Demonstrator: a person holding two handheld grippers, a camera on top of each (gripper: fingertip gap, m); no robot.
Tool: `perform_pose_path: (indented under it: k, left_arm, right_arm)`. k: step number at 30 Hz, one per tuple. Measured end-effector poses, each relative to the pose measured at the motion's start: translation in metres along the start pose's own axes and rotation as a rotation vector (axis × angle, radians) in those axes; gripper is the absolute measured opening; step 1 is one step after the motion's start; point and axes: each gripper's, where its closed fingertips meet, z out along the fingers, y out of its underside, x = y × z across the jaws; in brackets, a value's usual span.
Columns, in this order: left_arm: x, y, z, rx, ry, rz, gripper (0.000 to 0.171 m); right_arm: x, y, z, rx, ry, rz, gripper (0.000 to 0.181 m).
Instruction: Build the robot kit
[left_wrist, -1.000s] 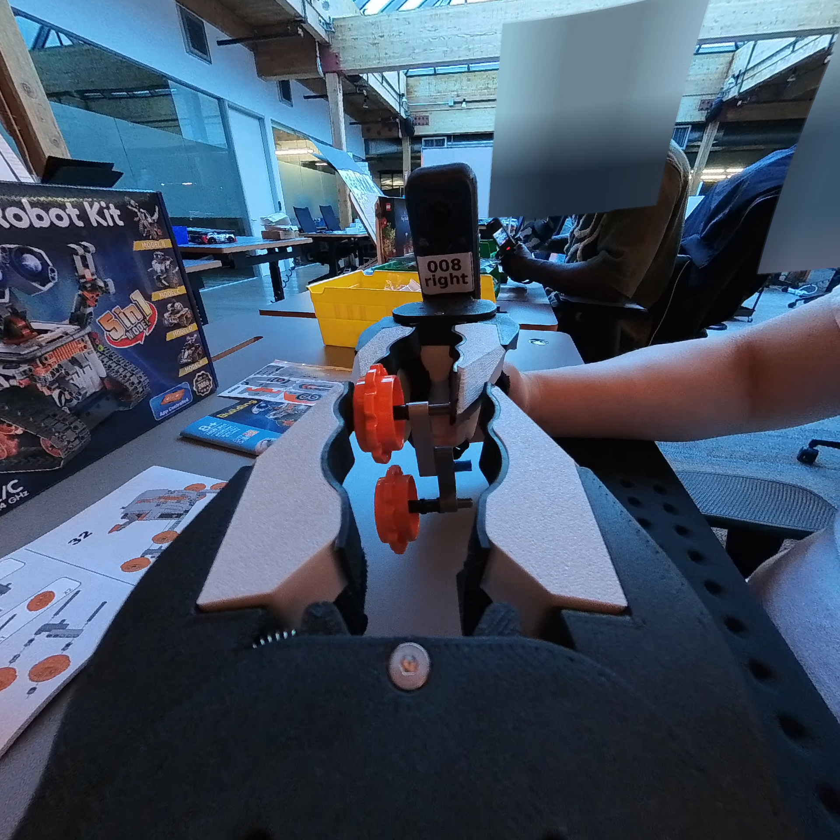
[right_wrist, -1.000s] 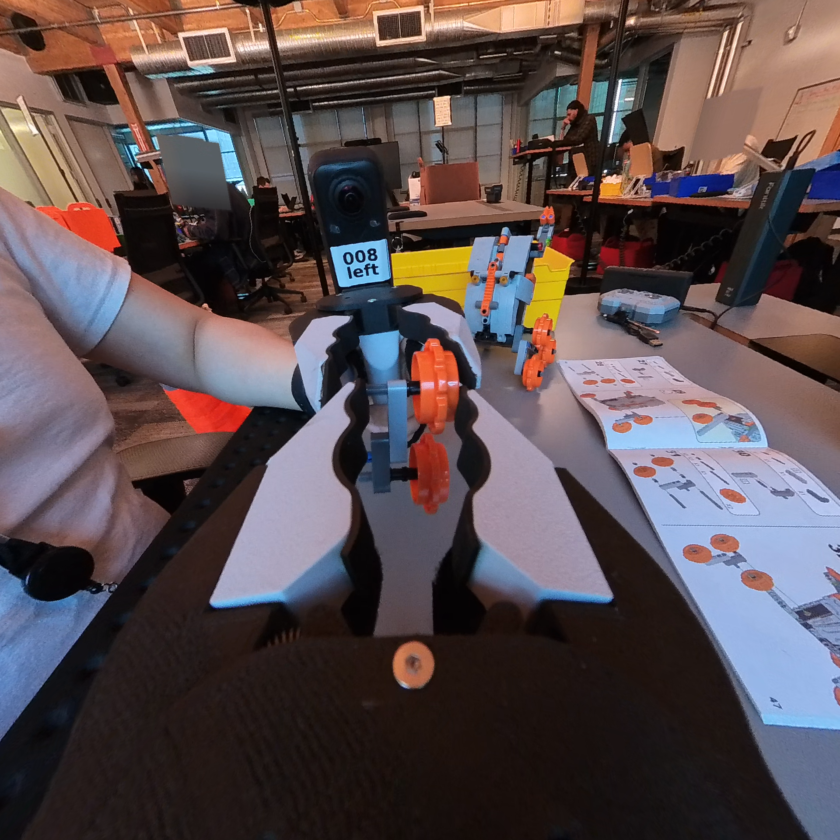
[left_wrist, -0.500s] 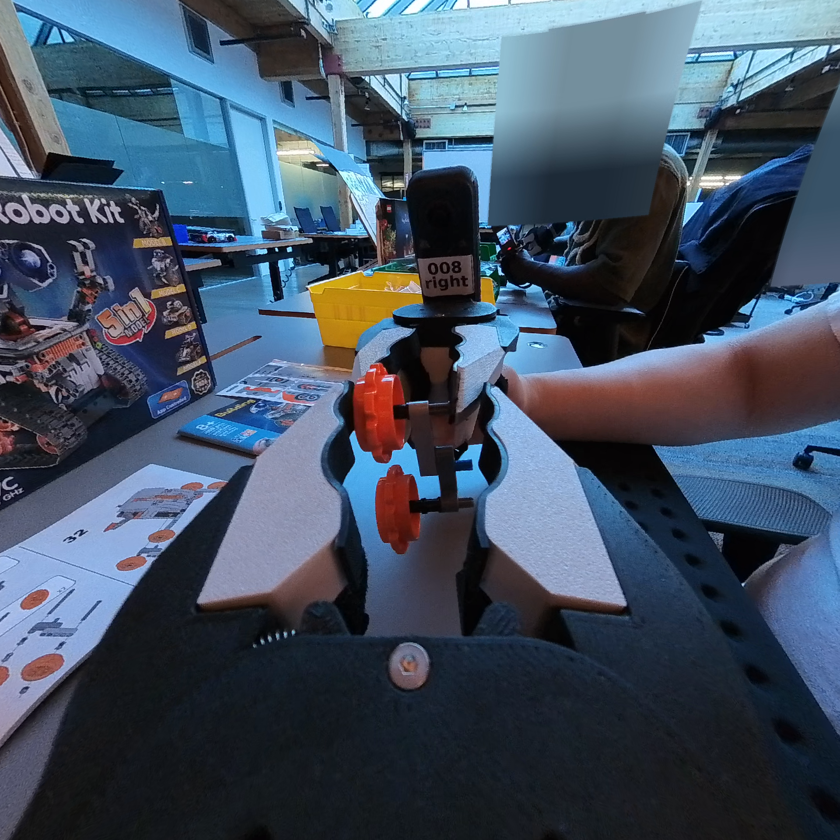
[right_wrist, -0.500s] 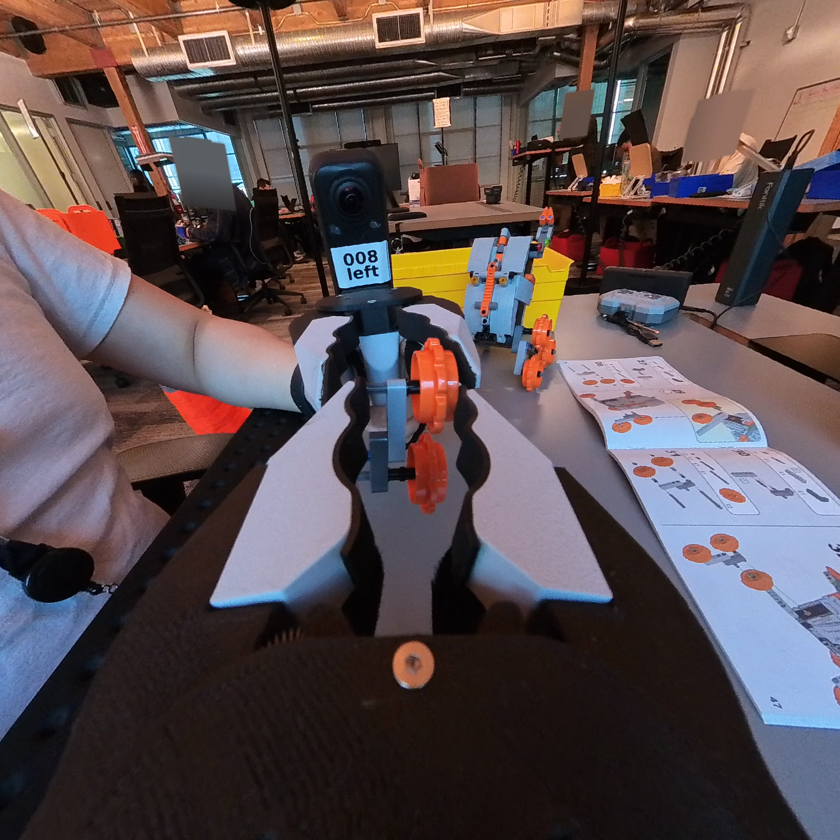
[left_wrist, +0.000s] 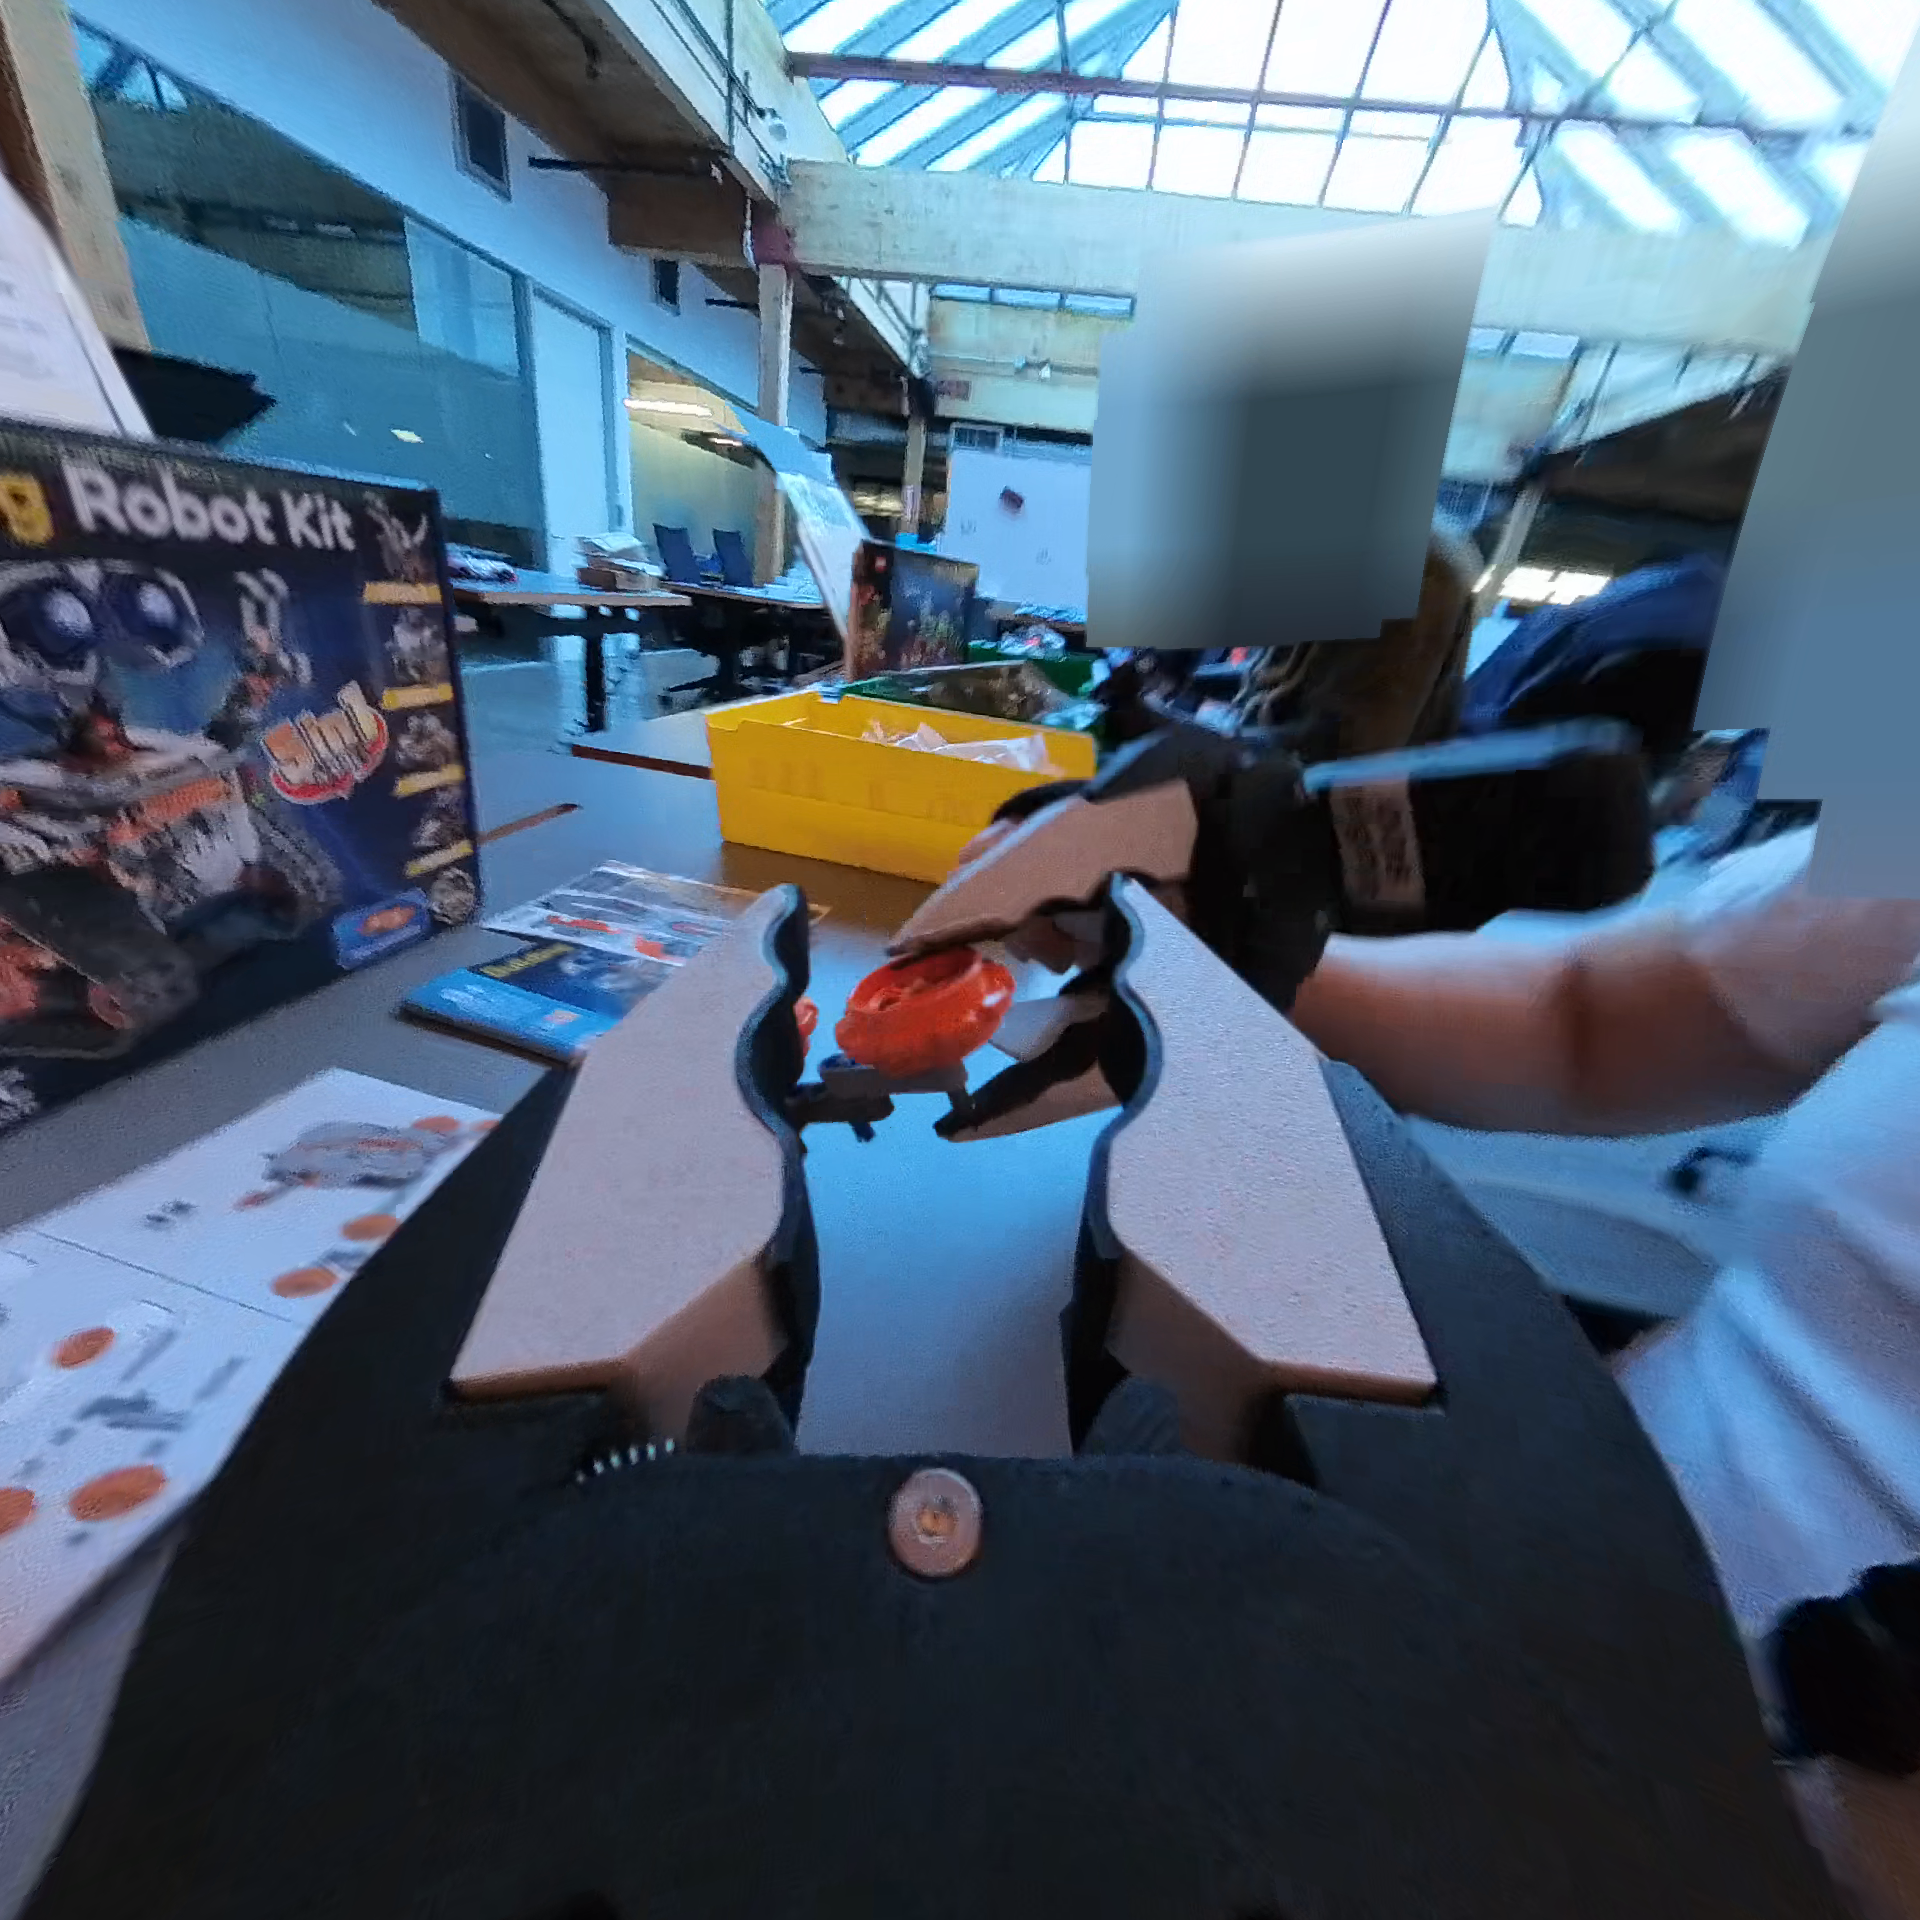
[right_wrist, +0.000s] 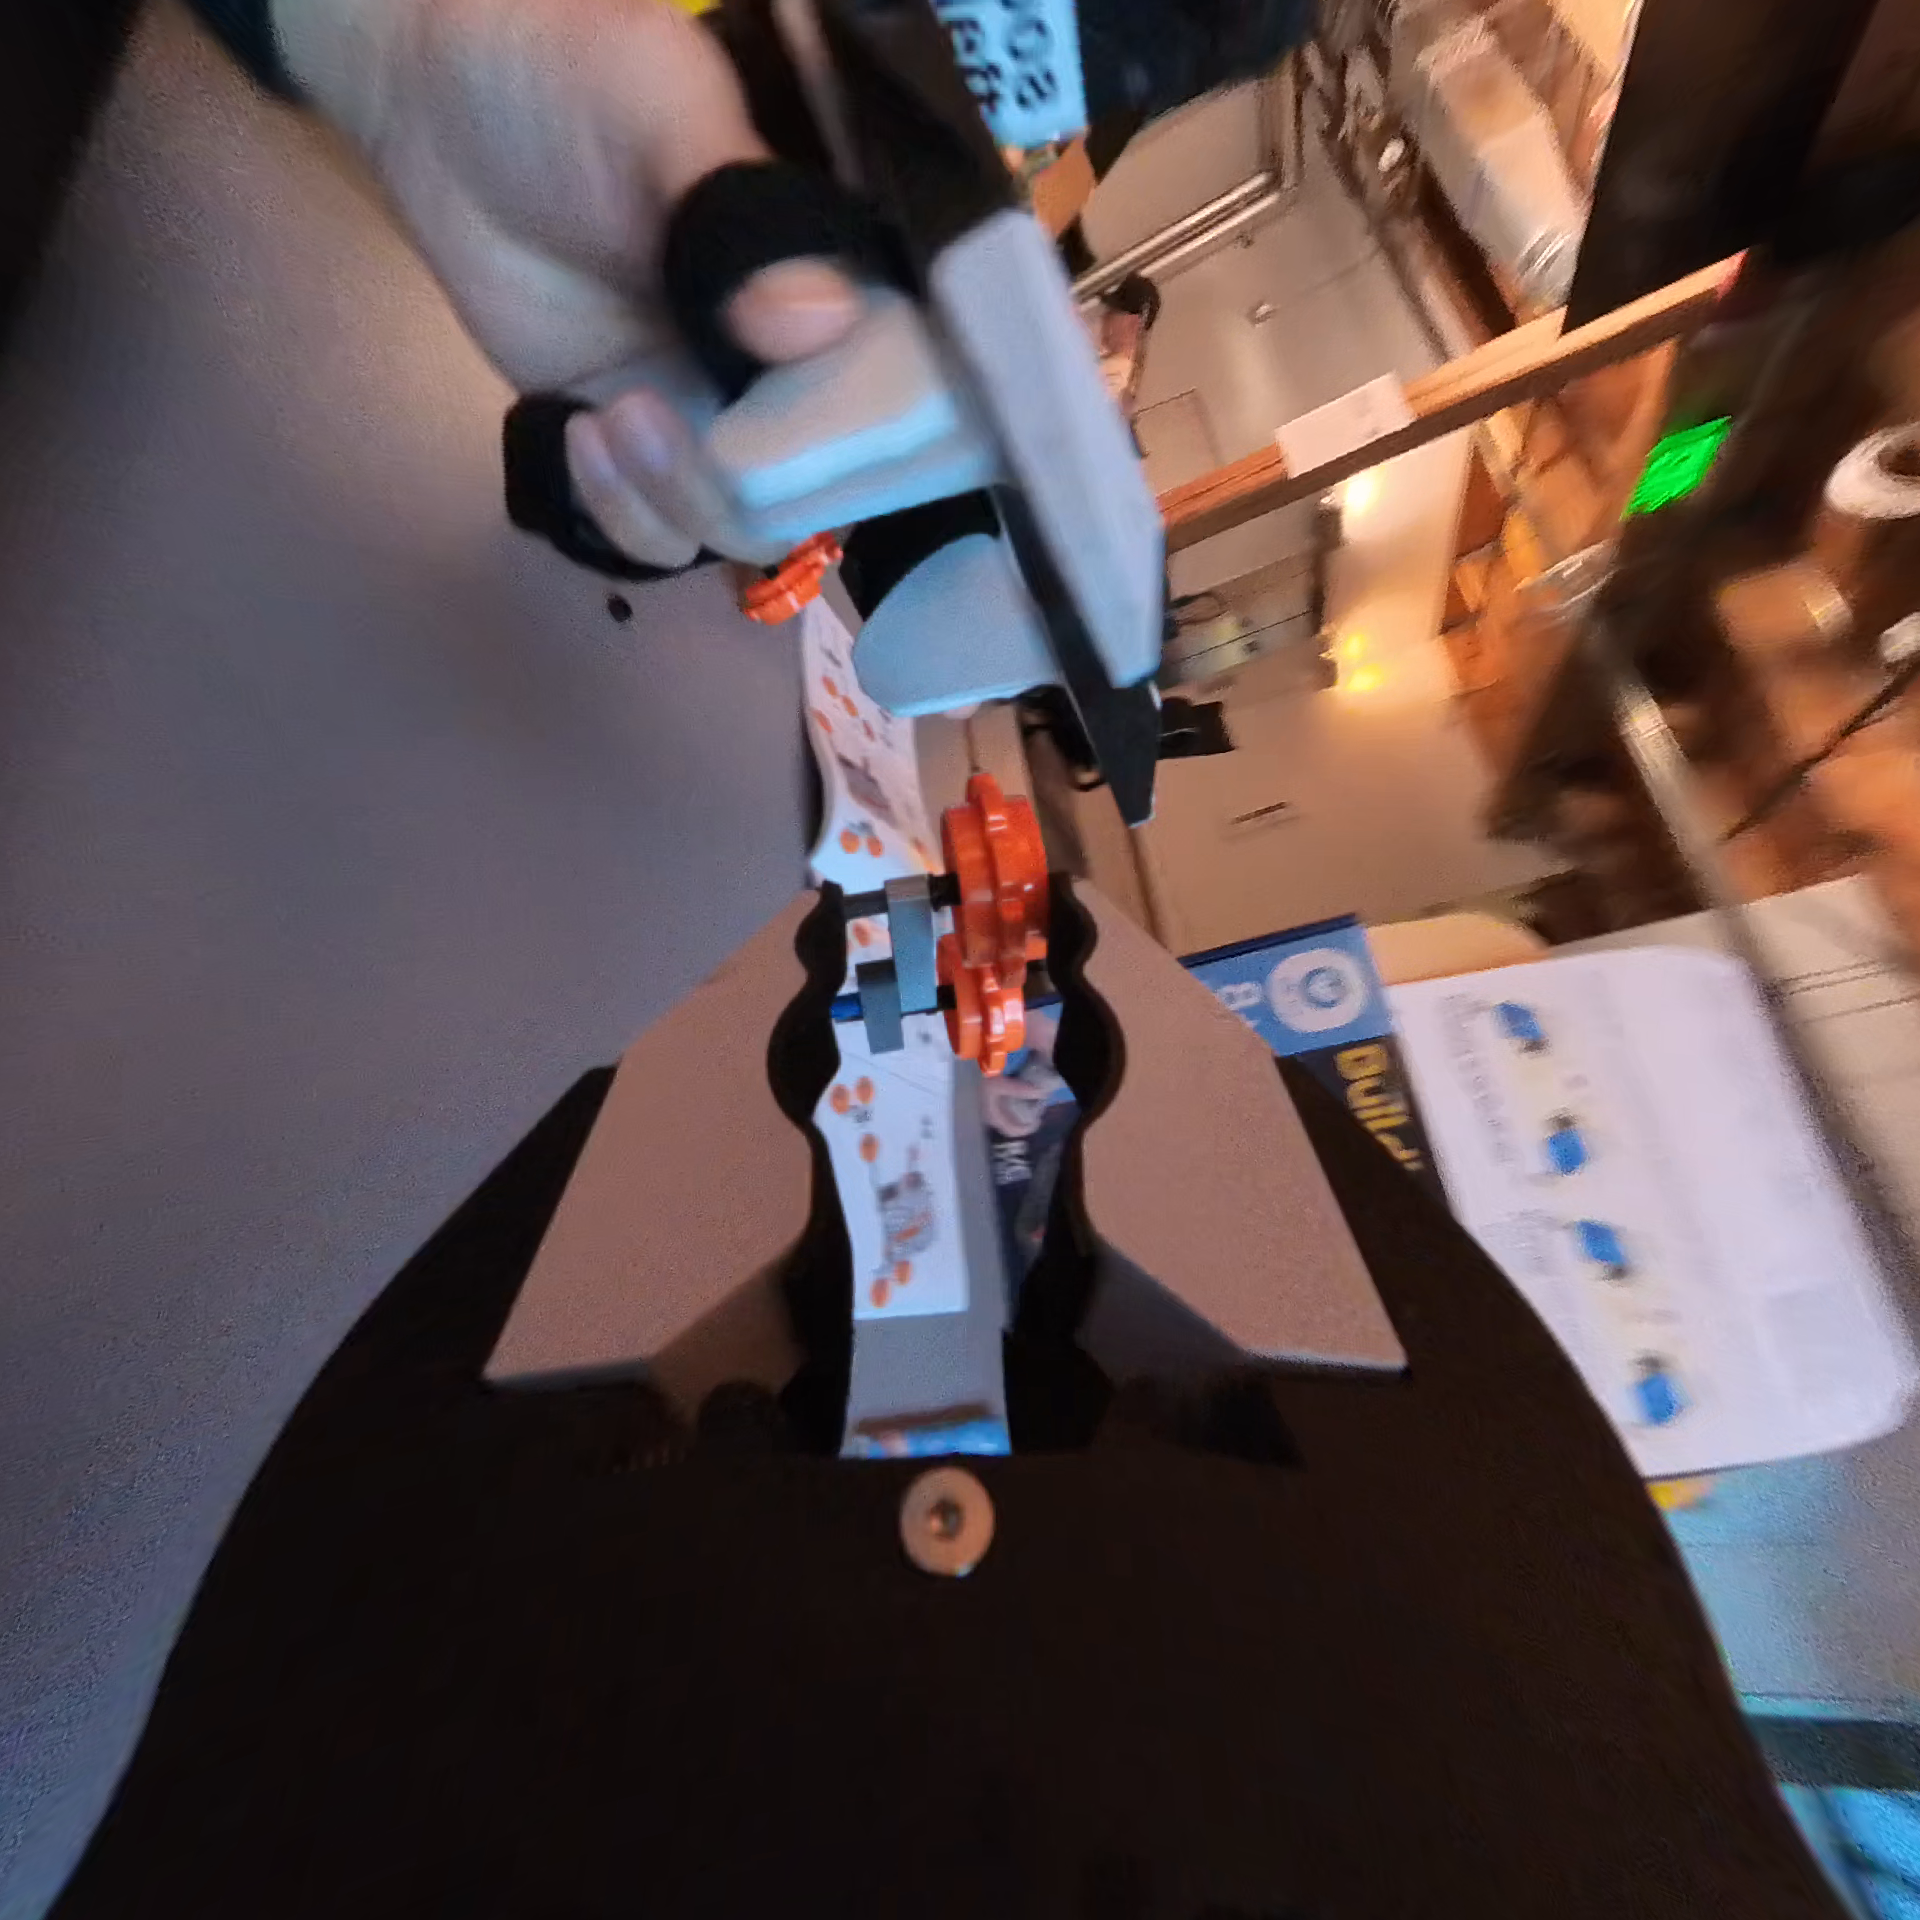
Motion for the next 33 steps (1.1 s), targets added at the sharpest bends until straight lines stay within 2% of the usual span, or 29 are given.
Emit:
perform_pose_path:
  k: [2, 4, 8, 16, 22, 28, 33]
  left_arm:
    - [-0.002, -0.004, -0.005, 0.022, 0.057, -0.137, 0.050]
    - [-0.005, -0.005, -0.008, 0.029, 0.089, -0.214, 0.044]
    - [-0.007, 0.009, -0.007, -0.062, 0.069, -0.183, 0.049]
    - [0.010, 0.013, -0.001, -0.081, 0.130, -0.138, 0.047]
    - [0.018, 0.018, 0.000, -0.108, 0.142, -0.055, 0.039]
    - [0.015, 0.016, -0.001, -0.102, 0.148, -0.111, 0.038]
    - [-0.003, 0.006, -0.007, -0.051, 0.090, -0.169, 0.038]
  right_arm:
    - [-0.005, -0.005, 0.001, 0.005, 0.018, -0.088, 0.038]
    - [-0.004, -0.005, 0.003, 0.002, 0.038, -0.093, 0.039]
    - [0.009, -0.010, -0.003, 0.039, 0.118, -0.117, 0.039]
    - [0.005, -0.026, -0.008, 0.117, 0.131, -0.186, 0.038]
    - [0.005, -0.030, -0.008, 0.144, 0.123, -0.139, 0.039]
    - [0.007, -0.029, -0.007, 0.149, 0.110, -0.081, 0.039]
    - [0.006, -0.022, -0.004, 0.170, 0.012, 0.166, 0.038]
